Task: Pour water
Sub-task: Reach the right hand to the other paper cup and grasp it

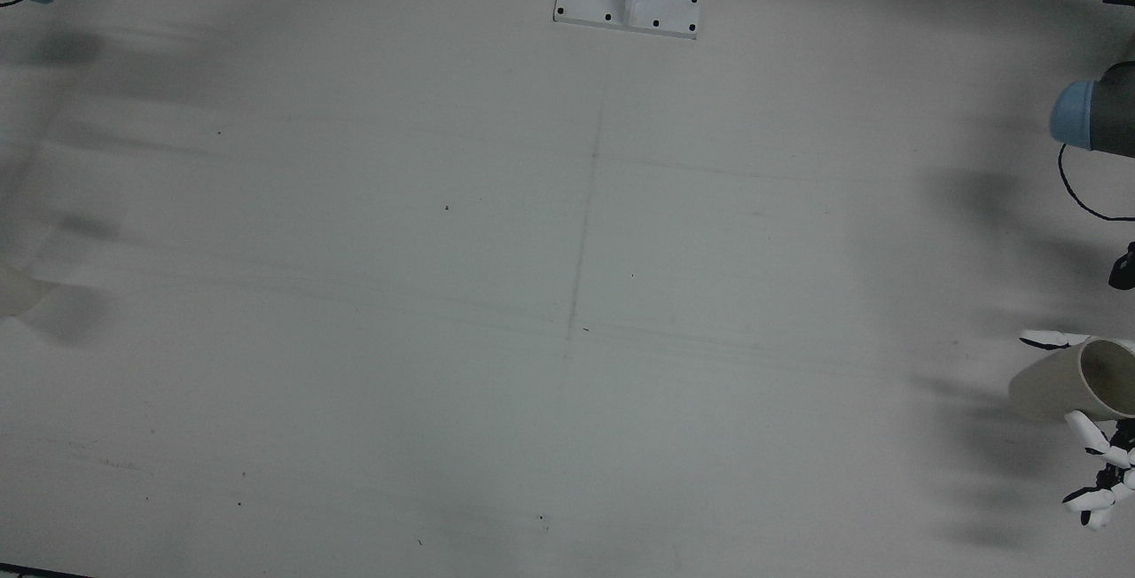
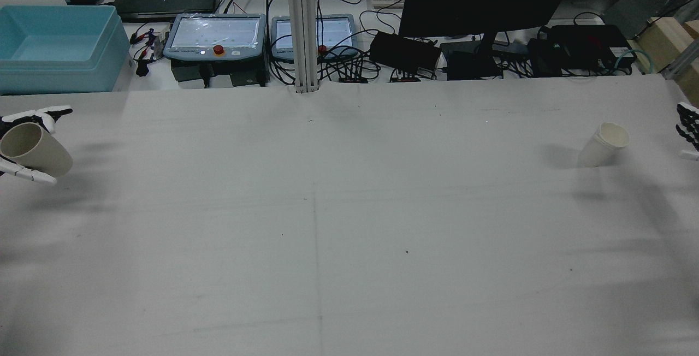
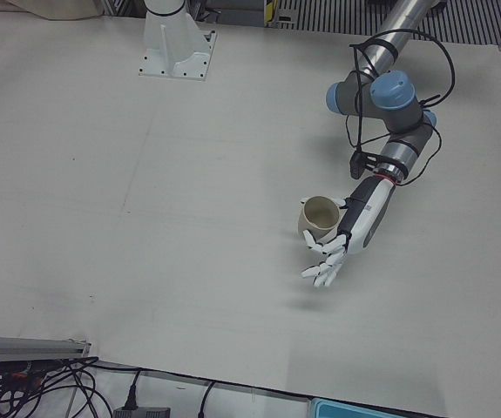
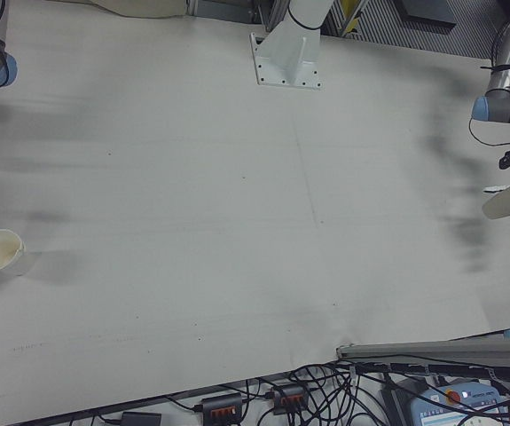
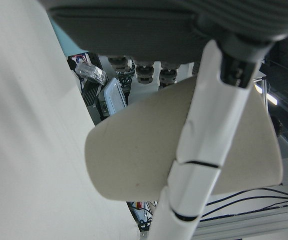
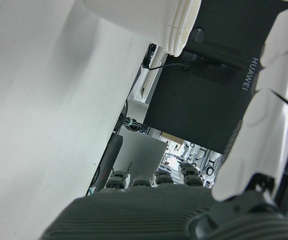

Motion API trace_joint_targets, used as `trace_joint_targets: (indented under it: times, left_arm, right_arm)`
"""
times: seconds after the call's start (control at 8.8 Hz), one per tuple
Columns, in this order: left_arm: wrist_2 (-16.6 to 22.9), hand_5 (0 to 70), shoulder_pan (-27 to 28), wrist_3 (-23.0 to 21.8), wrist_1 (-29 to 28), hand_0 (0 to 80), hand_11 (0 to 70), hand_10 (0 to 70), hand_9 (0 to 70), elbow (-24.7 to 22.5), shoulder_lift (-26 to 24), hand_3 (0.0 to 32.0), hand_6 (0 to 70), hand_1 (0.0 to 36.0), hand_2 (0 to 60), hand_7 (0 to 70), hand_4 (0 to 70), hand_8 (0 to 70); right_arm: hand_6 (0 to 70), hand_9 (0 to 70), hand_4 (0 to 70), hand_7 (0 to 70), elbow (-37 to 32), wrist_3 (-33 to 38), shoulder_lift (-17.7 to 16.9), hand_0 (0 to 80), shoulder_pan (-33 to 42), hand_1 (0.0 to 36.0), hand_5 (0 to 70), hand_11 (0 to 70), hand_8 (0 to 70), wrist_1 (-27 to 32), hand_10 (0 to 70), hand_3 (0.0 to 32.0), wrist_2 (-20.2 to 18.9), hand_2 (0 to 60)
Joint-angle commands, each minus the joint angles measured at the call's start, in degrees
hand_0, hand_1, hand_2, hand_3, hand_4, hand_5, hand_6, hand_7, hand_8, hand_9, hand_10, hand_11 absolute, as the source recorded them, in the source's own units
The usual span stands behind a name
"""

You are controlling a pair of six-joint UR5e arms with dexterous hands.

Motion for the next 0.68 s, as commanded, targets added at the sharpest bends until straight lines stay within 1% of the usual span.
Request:
trace_joint_targets:
  times: [0.0,0.11,0.23,0.45,0.57]
  left_arm:
    - [0.0,70.0,-0.4,-2.2,2.6,80.0,3.8,1.2,4.5,-2.3,0.4,0.0,10.2,28.4,5.8,19.2,59.8,8.2]
    - [0.0,70.0,-0.4,-2.8,2.6,80.0,3.9,1.2,4.6,-2.2,0.4,0.0,10.1,28.0,5.8,18.9,59.4,8.3]
    - [0.0,70.0,-0.3,-3.0,2.6,80.0,3.9,1.2,4.5,-2.3,0.4,0.0,10.1,28.3,5.9,19.0,59.3,8.2]
    - [0.0,70.0,-0.8,-4.1,2.6,80.0,3.8,1.1,4.5,-2.3,0.4,0.0,10.0,28.1,5.4,19.0,58.8,8.1]
    - [0.0,70.0,-1.0,-4.3,2.6,80.0,3.7,1.1,4.4,-2.5,0.4,0.0,10.0,28.3,5.3,19.1,58.7,8.0]
  right_arm:
    - [3.0,0.0,2.0,5.3,-9.2,-3.1,3.0,48.3,-2.1,16.3,14.6,4.8,1.8,6.2,2.2,0.0,0.5,9.8]
    - [2.6,0.0,0.9,4.7,-10.7,-3.5,3.9,48.5,-2.3,16.6,14.5,5.6,1.7,6.5,2.7,0.0,0.5,10.0]
    - [2.3,0.0,0.2,5.0,-11.0,-4.4,4.7,48.9,-3.0,17.3,14.7,4.7,1.5,6.5,2.0,0.0,0.5,10.1]
    - [2.5,0.0,0.9,6.1,-11.1,-6.1,6.8,49.6,-4.7,18.2,15.8,3.9,1.5,6.4,1.4,0.0,0.8,11.2]
    - [2.8,0.0,1.7,6.9,-11.0,-6.2,7.1,49.9,-5.2,18.6,16.0,3.8,1.7,6.3,1.4,0.0,0.8,11.8]
